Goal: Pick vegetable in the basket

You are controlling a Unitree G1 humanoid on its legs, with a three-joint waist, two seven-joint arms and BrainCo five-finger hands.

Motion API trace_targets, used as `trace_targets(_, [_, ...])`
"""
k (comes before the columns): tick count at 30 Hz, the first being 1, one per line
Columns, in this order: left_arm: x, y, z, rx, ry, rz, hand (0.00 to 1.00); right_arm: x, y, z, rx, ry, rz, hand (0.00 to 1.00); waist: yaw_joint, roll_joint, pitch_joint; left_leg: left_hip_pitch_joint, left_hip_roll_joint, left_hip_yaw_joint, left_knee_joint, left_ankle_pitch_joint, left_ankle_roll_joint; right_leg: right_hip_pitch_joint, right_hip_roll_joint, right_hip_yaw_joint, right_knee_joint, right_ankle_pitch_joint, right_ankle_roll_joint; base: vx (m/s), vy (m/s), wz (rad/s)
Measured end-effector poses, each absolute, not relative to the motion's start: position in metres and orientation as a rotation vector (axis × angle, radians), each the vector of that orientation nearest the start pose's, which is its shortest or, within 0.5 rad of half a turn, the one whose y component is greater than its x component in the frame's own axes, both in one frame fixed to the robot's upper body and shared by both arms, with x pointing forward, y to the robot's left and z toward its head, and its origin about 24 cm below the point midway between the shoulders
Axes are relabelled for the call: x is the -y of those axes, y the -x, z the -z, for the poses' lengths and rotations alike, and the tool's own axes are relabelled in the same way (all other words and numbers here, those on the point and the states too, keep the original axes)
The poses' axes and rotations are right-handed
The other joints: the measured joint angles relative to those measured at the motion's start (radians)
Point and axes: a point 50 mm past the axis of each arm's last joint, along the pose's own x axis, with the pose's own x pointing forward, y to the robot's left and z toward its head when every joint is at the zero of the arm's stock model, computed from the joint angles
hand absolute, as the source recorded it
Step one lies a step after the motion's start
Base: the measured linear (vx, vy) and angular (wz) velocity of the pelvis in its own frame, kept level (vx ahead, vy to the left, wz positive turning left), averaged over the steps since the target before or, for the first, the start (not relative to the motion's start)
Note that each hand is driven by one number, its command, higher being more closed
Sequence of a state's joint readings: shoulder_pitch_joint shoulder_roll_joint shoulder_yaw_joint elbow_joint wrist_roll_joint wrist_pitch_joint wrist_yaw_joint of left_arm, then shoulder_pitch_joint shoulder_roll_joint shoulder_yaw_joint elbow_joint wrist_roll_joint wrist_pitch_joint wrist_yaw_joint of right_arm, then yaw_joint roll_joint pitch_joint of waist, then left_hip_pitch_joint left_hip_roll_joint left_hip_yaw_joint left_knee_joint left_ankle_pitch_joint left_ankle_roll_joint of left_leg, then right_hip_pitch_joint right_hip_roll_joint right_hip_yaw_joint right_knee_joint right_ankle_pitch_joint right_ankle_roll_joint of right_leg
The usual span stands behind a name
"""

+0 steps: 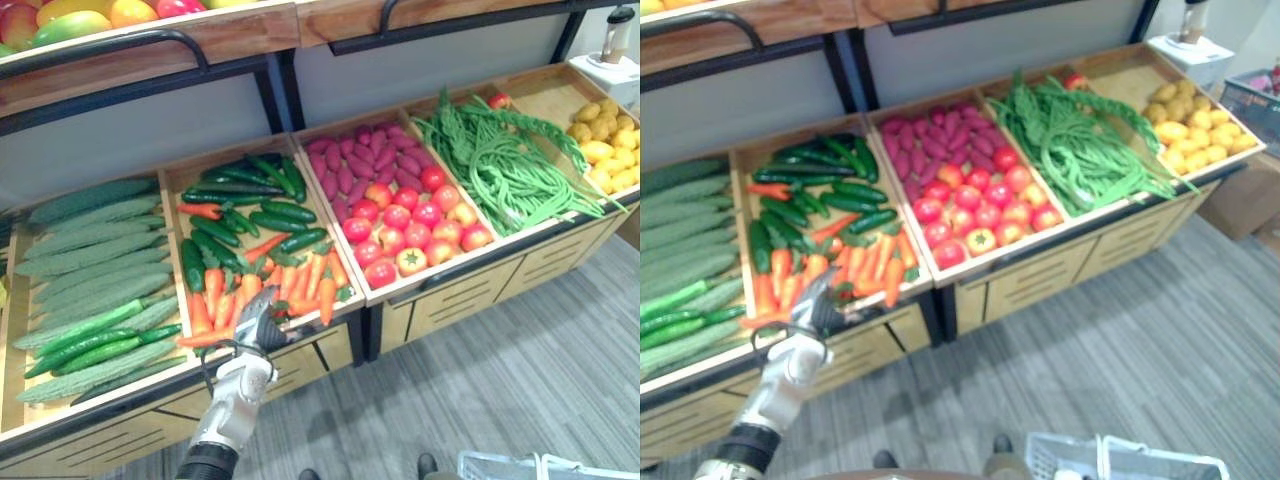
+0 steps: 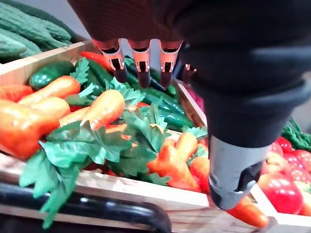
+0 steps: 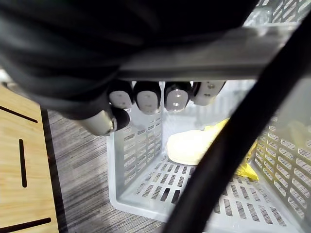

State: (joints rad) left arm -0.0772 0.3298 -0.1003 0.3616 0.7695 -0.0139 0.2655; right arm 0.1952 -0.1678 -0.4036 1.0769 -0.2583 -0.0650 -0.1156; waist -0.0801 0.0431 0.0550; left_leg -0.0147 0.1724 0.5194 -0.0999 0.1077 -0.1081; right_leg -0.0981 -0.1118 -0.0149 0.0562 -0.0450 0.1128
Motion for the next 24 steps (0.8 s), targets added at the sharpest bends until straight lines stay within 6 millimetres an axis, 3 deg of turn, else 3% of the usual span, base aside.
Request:
trace_targets(13, [-0.223,-0.265,0.003,-0.130,-1.209,-0.044,0.00,0.273,-0.039,0.152,-1.183,0.269,0.434,1.00,0.001,0.011,0.006,0.000,0.000,0.018,-0.002,-0.010,-0.005,-0.015,0.002,0.022,-0.003,0.000,0.000,0.03,0.000,-0.05])
trace_targets(22, [-0.230,-0.290,-0.016,-0.079,-1.300,-0.039,0.00,0.278,-0.055,0.148,-1.139,0.282,0.442,1.00,-0.001,0.025,0.038,-0.037,0.000,0.022,0.001,-0.012,-0.007,-0.058,0.003,0.028,0.000,0.001,0.001,0.05,-0.006,-0.03])
trace_targets(23, [-0.234,-0.295,-0.019,-0.078,-1.336,-0.039,1.00,0.279,-0.058,0.147,-1.130,0.284,0.442,1.00,-0.002,0.025,0.051,-0.037,0.000,0.022,0.002,-0.012,-0.007,-0.058,0.004,0.030,0.001,0.001,0.002,0.07,-0.010,-0.05])
trace_targets(24, [-0.236,-0.297,-0.019,-0.083,-1.347,-0.041,1.00,0.279,-0.059,0.147,-1.126,0.284,0.442,1.00,-0.002,0.026,0.056,-0.037,0.000,0.022,0.003,-0.012,-0.007,-0.058,0.004,0.031,0.001,0.002,0.002,0.05,-0.008,-0.10])
